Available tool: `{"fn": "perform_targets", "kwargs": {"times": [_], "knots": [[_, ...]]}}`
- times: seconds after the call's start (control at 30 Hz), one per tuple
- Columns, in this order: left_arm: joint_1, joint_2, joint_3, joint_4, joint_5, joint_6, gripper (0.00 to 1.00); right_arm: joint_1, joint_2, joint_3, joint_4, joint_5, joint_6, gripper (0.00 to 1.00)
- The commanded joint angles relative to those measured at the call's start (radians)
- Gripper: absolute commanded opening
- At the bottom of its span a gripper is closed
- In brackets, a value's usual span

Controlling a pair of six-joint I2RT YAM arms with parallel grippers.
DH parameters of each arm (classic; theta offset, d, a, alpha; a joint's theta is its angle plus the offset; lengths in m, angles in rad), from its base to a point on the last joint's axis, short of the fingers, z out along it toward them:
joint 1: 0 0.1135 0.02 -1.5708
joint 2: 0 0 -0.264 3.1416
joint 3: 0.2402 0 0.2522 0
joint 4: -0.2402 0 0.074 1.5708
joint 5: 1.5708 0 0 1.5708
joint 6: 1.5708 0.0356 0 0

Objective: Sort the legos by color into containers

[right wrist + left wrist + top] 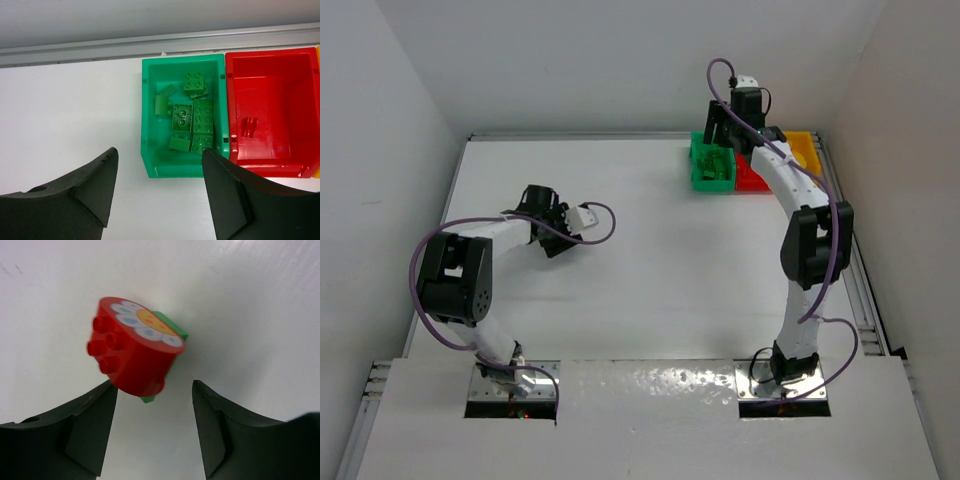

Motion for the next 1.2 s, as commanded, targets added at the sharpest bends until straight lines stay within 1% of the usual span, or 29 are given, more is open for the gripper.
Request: {"fn": "perform_targets", "kwargs": {"times": [0.0, 0.13, 0.2, 0.23, 0.27, 0.33, 0.37, 0.47, 0.5, 0.53, 0.6, 0.63, 0.67, 0.7, 0.77, 0.8, 0.83, 0.87, 0.9, 0.93, 1.0, 1.03, 1.1, 1.17], "knots": [[0.003, 0.010, 0.008, 0.102, 0.019, 0.086, 0.59, 0.000, -0.078, -0.001, 0.002, -0.009, -0.011, 0.67], [0.004, 0.012, -0.001, 0.111, 0.069, 0.130, 0.54, 0.000, -0.088, -0.001, -0.014, -0.009, -0.020, 0.67], [0.004, 0.014, -0.015, 0.113, 0.083, 0.165, 0.48, 0.001, -0.094, -0.001, -0.023, -0.007, -0.023, 0.67], [0.006, 0.015, -0.032, 0.113, 0.089, 0.173, 0.41, 0.000, -0.101, -0.002, -0.024, -0.004, -0.025, 0.67], [0.007, 0.018, -0.039, 0.110, 0.091, 0.175, 0.37, 0.000, -0.103, -0.004, -0.024, -0.004, -0.025, 0.67], [0.011, 0.018, -0.041, 0.081, 0.112, 0.169, 0.23, 0.001, -0.114, -0.011, -0.023, -0.003, -0.029, 0.67], [0.011, 0.018, -0.041, 0.071, 0.121, 0.170, 0.19, 0.000, -0.117, -0.014, -0.023, -0.001, -0.031, 0.67], [0.012, 0.011, -0.036, 0.045, 0.157, 0.164, 0.17, 0.001, -0.131, -0.033, -0.023, -0.001, -0.037, 0.67], [0.012, 0.011, -0.021, 0.033, 0.173, 0.159, 0.18, 0.000, -0.134, -0.036, -0.026, -0.003, -0.042, 0.67], [0.012, 0.009, -0.009, -0.006, 0.178, 0.159, 0.23, 0.000, -0.138, -0.041, -0.032, -0.001, -0.043, 0.67], [0.023, 0.006, 0.028, -0.053, 0.204, 0.164, 0.30, 0.001, -0.146, -0.048, -0.037, -0.003, -0.052, 0.67], [0.030, 0.001, 0.039, -0.101, 0.216, 0.181, 0.38, 0.000, -0.149, -0.057, -0.037, -0.001, -0.054, 0.68], [0.041, -0.002, 0.051, -0.131, 0.230, 0.195, 0.44, 0.000, -0.154, -0.064, -0.037, 0.003, -0.057, 0.68], [0.061, -0.005, 0.075, -0.158, 0.259, 0.211, 0.56, 0.001, -0.164, -0.068, -0.037, 0.005, -0.063, 0.68], [0.090, -0.009, 0.120, -0.208, 0.291, 0.201, 0.63, 0.000, -0.174, -0.080, -0.037, 0.006, -0.066, 0.68], [0.133, -0.006, 0.143, -0.206, 0.331, 0.170, 0.67, 0.000, -0.181, -0.088, -0.037, 0.006, -0.069, 0.68], [0.159, 0.016, 0.169, -0.215, 0.354, 0.137, 0.67, 0.000, -0.184, -0.091, -0.038, 0.006, -0.071, 0.69], [0.213, 0.035, 0.237, -0.241, 0.397, 0.155, 0.68, 0.000, -0.187, -0.094, -0.040, 0.005, -0.074, 0.69], [0.225, 0.053, 0.273, -0.308, 0.404, 0.193, 0.69, 0.000, -0.193, -0.096, -0.041, 0.005, -0.074, 0.69], [0.234, 0.093, 0.301, -0.338, 0.404, 0.271, 0.69, 0.001, -0.198, -0.100, -0.044, 0.005, -0.074, 0.69], [0.241, 0.124, 0.352, -0.387, 0.405, 0.348, 0.72, 0.000, -0.201, -0.105, -0.046, 0.003, -0.072, 0.69], [0.239, 0.148, 0.361, -0.433, 0.413, 0.438, 0.72, 0.001, -0.204, -0.107, -0.050, 0.003, -0.074, 0.69], [0.241, 0.178, 0.376, -0.485, 0.468, 0.554, 0.75, 0.000, -0.207, -0.105, -0.060, -0.001, -0.068, 0.70], [0.239, 0.199, 0.394, -0.507, 0.508, 0.610, 0.79, 0.001, -0.213, -0.105, -0.067, -0.003, -0.066, 0.70]]}}
